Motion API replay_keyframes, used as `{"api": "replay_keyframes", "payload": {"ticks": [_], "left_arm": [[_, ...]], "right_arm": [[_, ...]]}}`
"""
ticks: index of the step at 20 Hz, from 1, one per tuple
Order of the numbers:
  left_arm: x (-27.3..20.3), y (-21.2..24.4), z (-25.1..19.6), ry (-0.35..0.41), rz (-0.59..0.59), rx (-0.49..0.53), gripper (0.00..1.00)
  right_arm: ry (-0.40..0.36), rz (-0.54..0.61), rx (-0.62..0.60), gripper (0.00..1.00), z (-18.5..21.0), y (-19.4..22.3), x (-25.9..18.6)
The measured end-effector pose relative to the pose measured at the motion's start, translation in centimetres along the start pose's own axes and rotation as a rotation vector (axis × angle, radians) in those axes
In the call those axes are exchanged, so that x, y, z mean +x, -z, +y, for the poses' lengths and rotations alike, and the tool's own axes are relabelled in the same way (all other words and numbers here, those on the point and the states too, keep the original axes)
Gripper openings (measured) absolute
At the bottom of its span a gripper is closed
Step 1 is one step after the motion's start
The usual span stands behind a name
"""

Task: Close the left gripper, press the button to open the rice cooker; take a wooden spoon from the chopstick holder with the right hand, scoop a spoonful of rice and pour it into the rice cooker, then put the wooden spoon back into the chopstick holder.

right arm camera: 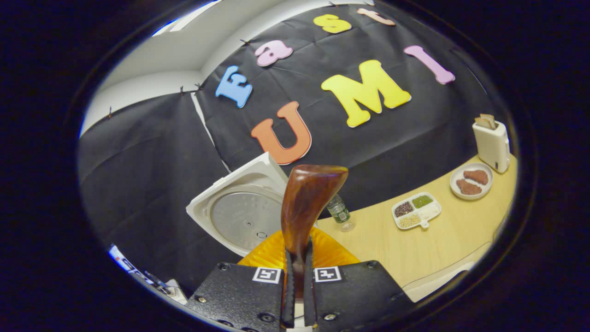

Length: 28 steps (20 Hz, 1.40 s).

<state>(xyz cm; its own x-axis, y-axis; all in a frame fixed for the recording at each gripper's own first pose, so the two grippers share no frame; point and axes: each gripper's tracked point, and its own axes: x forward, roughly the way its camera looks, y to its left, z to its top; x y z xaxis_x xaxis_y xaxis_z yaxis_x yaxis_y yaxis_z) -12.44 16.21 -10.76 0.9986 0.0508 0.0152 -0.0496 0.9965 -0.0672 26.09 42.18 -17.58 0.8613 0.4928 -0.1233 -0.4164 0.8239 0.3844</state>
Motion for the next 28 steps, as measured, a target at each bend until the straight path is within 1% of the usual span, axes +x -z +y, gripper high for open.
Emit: {"api": "replay_keyframes", "payload": {"ticks": [4,6,12,14,17,21,23,25,28], "left_arm": [[0.0,0.2,0.0,0.003,0.003,0.0,0.94],[0.0,0.2,-0.2,0.009,0.0,0.008,0.94],[-0.2,0.1,-0.8,0.026,-0.001,0.021,0.94],[-0.2,0.0,-1.1,0.03,-0.001,0.031,0.94],[-0.1,0.1,-1.5,0.036,0.002,0.031,0.94],[0.1,0.3,-1.7,0.037,0.011,0.027,0.94],[0.1,0.3,-1.8,0.034,0.012,0.026,0.94],[0.0,0.2,-1.9,0.036,0.011,0.022,0.94],[0.0,0.1,-2.4,0.039,0.009,0.021,0.94]], "right_arm": [[0.006,0.025,-0.052,0.13,0.7,1.6,0.6],[0.008,0.024,-0.11,0.13,1.1,1.5,0.8],[0.018,-0.028,-0.405,0.13,2.1,1.7,0.9],[0.009,-0.045,-0.496,0.13,3.0,1.9,0.6],[-0.007,-0.064,-0.602,0.13,4.5,2.3,0.1],[-0.024,-0.102,-0.789,0.13,6.6,2.9,-0.8],[-0.032,-0.129,-0.854,0.13,7.5,2.9,-1.4],[-0.041,-0.143,-0.879,0.13,7.8,3.3,-1.6],[-0.047,-0.149,-0.83,0.13,7.6,2.7,-2.5]]}}
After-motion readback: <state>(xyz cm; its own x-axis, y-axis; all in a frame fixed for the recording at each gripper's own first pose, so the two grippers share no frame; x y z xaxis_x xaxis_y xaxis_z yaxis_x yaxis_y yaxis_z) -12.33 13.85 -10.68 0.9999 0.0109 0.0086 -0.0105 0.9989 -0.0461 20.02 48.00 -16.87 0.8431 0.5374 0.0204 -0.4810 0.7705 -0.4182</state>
